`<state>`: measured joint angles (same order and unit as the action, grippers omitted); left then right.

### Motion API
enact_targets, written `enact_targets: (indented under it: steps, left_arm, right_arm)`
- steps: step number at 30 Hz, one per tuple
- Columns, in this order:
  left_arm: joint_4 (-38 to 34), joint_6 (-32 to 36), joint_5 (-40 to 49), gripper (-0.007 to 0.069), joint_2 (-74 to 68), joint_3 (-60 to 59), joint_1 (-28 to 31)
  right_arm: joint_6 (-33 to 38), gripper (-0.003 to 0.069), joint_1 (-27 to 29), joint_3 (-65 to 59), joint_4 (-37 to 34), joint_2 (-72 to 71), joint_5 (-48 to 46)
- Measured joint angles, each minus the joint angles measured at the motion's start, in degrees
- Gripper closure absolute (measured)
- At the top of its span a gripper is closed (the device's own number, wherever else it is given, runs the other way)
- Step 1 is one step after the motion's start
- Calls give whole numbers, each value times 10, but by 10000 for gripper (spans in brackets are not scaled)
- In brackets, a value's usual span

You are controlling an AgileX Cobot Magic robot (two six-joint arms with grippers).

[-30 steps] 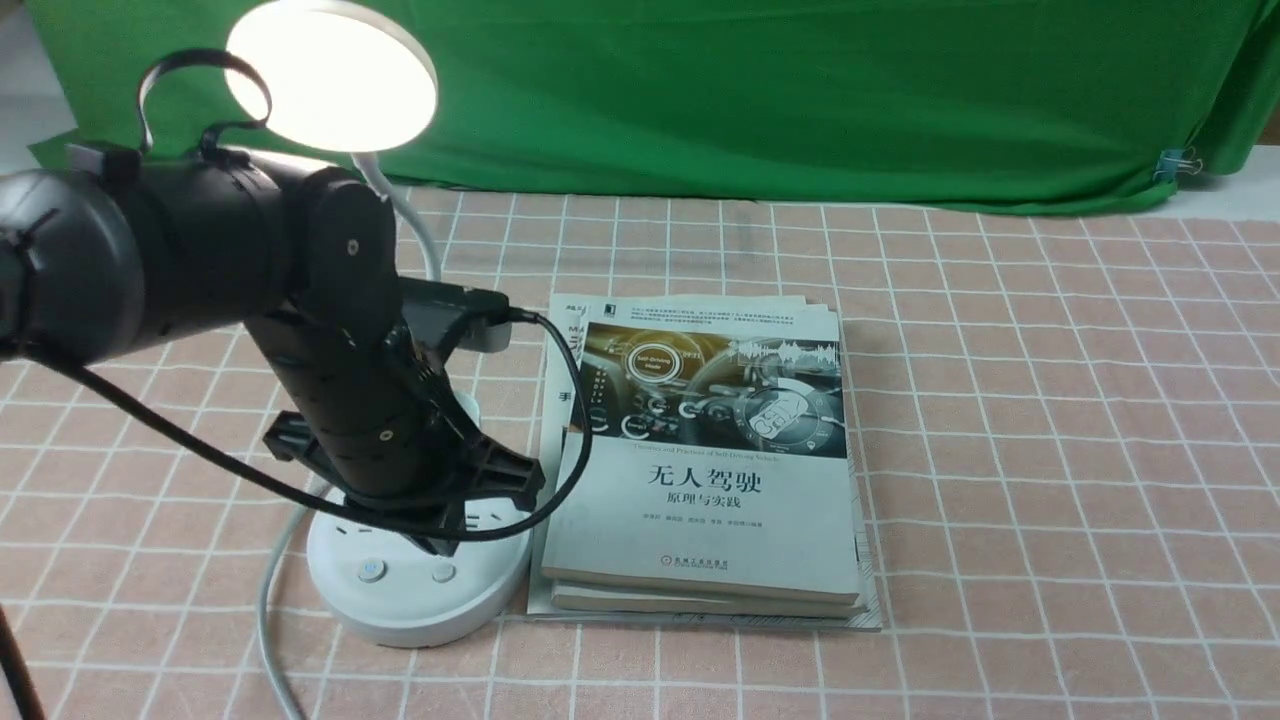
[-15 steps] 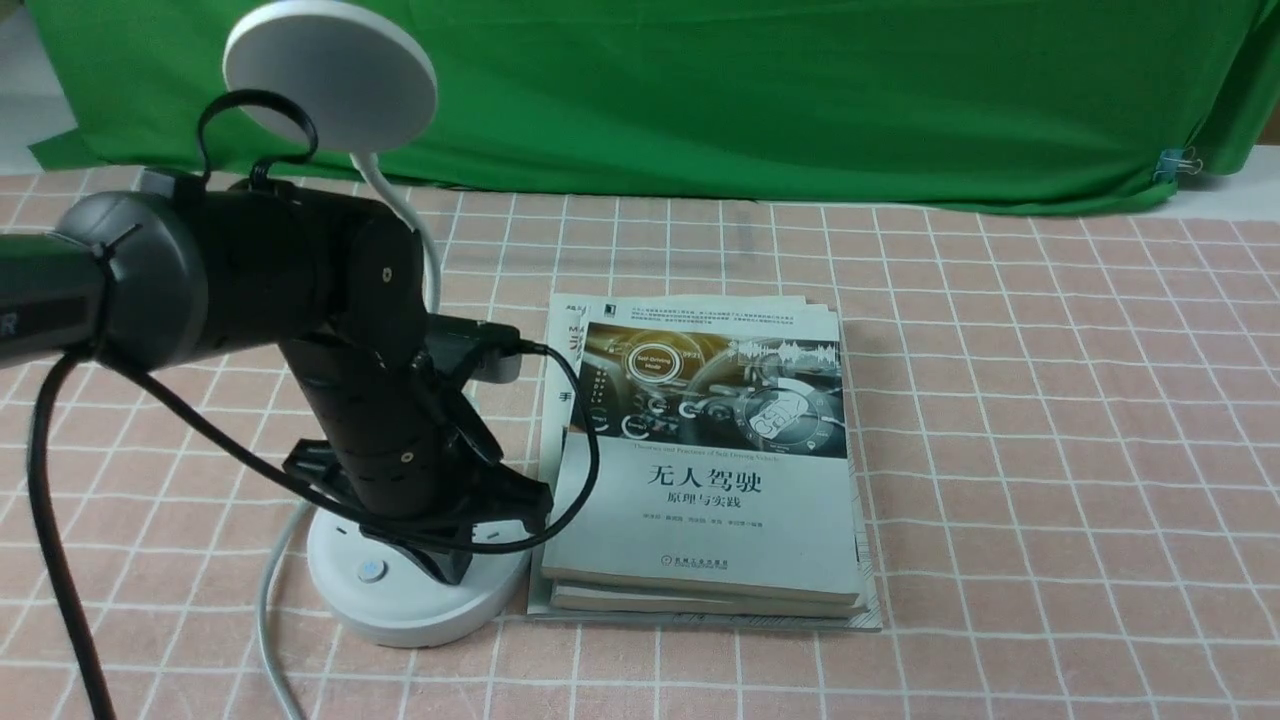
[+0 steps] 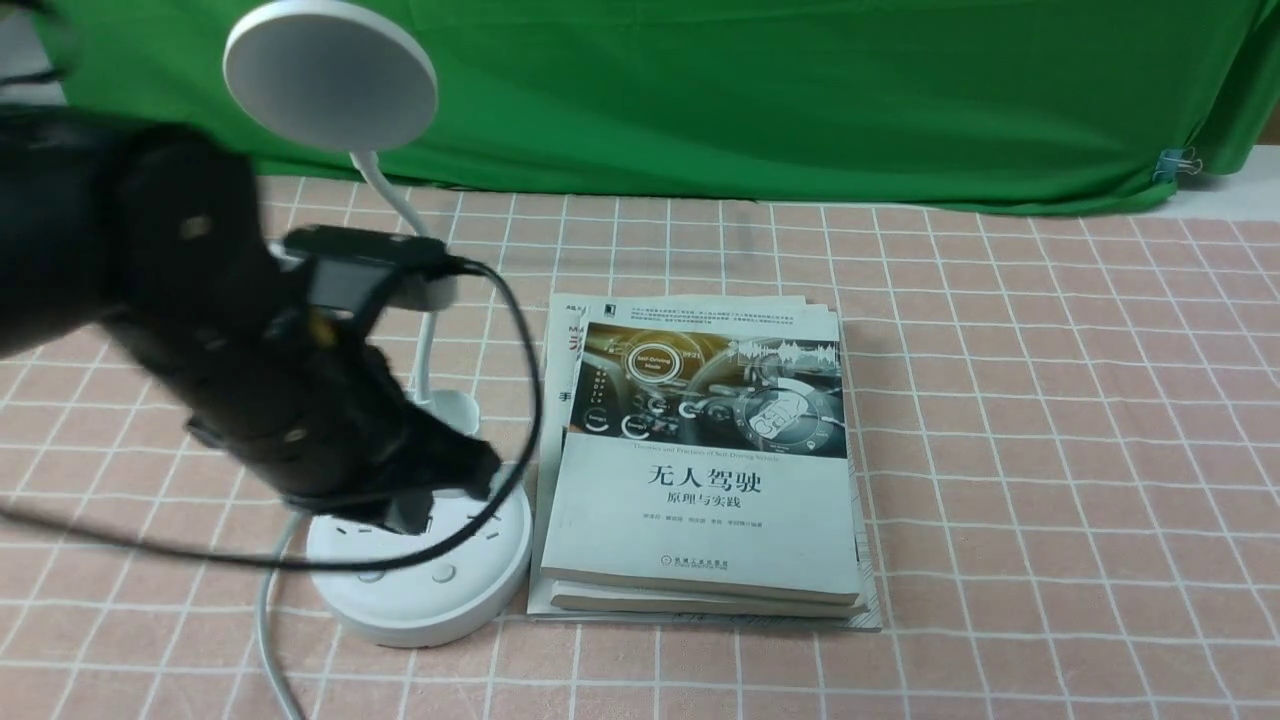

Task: Turn off the table lamp on the pink coffee tablecloth by hand.

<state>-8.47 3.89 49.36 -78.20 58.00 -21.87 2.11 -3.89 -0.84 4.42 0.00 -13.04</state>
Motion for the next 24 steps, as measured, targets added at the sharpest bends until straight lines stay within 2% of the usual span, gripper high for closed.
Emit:
enact_targets:
  steps: [10, 17, 24]
  left_arm:
    - [-18, 2, -219, 629, 318, -248, 0]
    - [1, 2, -245, 627, 452, -370, 0]
    - [27, 2, -247, 627, 482, -410, 0]
  right_arm:
    - [0, 417, 0, 0, 0, 0, 0]
    - [0, 417, 0, 0, 0, 0, 0]
    - [0, 417, 0, 0, 0, 0, 0]
